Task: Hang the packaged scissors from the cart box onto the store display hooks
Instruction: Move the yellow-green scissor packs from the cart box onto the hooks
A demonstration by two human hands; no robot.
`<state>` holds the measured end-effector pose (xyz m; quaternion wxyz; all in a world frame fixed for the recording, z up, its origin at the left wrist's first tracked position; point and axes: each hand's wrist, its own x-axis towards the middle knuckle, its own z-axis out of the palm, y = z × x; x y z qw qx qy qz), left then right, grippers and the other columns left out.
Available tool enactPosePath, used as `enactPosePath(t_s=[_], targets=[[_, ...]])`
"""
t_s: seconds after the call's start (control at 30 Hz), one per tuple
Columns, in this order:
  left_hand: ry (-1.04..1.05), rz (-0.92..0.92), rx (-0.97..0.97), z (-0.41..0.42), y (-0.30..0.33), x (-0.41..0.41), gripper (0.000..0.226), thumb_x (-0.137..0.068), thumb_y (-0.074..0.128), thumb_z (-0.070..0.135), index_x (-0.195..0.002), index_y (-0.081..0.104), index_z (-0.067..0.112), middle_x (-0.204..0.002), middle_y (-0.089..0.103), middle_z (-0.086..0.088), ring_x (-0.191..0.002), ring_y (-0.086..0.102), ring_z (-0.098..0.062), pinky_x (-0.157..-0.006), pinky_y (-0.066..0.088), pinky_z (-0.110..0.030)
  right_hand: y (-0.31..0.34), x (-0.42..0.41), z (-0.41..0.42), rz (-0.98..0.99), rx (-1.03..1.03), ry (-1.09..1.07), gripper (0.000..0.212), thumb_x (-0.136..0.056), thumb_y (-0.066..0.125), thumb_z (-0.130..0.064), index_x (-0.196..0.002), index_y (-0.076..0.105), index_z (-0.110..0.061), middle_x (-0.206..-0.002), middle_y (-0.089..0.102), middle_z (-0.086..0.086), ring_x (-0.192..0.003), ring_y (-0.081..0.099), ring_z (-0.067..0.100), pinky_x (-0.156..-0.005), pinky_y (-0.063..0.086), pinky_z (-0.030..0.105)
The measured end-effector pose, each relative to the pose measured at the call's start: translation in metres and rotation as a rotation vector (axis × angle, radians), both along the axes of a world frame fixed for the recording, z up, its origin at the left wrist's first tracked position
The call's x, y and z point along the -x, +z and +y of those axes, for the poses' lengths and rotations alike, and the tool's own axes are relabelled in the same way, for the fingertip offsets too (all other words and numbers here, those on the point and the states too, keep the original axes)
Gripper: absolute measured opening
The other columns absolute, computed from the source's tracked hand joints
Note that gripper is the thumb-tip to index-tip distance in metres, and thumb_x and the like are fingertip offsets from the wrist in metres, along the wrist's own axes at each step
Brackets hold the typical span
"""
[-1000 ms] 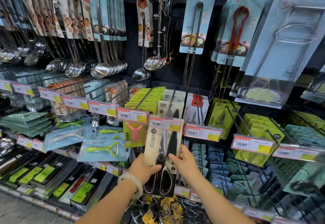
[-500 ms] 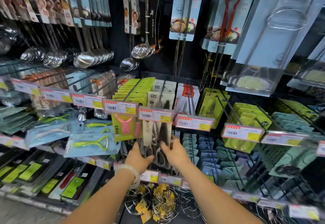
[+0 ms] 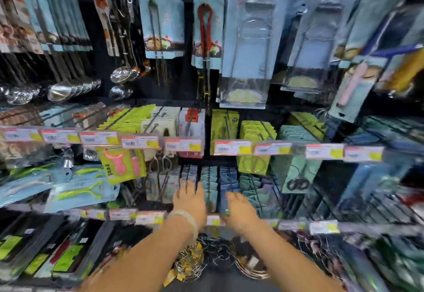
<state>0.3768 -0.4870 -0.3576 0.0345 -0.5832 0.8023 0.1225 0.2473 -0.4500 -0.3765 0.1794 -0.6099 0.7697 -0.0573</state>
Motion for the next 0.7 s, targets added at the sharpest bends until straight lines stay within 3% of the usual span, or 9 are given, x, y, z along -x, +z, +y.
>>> enactPosePath(t_s=[0.2,0.37,0.7], targets=[[-0.302,-0.065,0.011,0.096,0.024,0.127,0.077,-0.094,0.051,0.015,-0.152,-0.001,0.013,-0.159,-0.010,-0.013,-0.147,-0.011,-0.031,-0.119,0.001,-0.049,0.020,0.111,0.119,0.206,0.030,-0.107,0.059,-0.092,0.052,-0.024,-0.142,0.026,-0.007,-0.145,0.032,0.014,-0.136,0.028,0.030,-0.108,0.030,0.039],[-0.521,-0.077,0.069,0.180,0.030,0.238,0.076,-0.092,0.052,0.023,-0.151,0.005,0.014,-0.158,0.004,-0.013,-0.147,0.001,-0.032,-0.119,0.008,-0.050,0.026,0.213,0.231,0.233,0.031,-0.324,0.063,-0.089,0.057,-0.027,-0.141,0.027,-0.008,-0.145,0.032,0.017,-0.135,0.030,0.033,-0.109,0.033,0.044],[-1.029,-0.131,0.041,0.357,0.023,0.454,0.075,-0.092,0.054,0.022,-0.151,0.008,0.018,-0.157,0.009,-0.013,-0.145,0.009,-0.033,-0.118,0.015,-0.049,0.022,0.365,0.446,0.178,-0.037,-0.848,0.053,-0.091,0.055,-0.024,-0.137,0.031,-0.010,-0.140,0.036,0.015,-0.130,0.034,0.034,-0.102,0.037,0.043]])
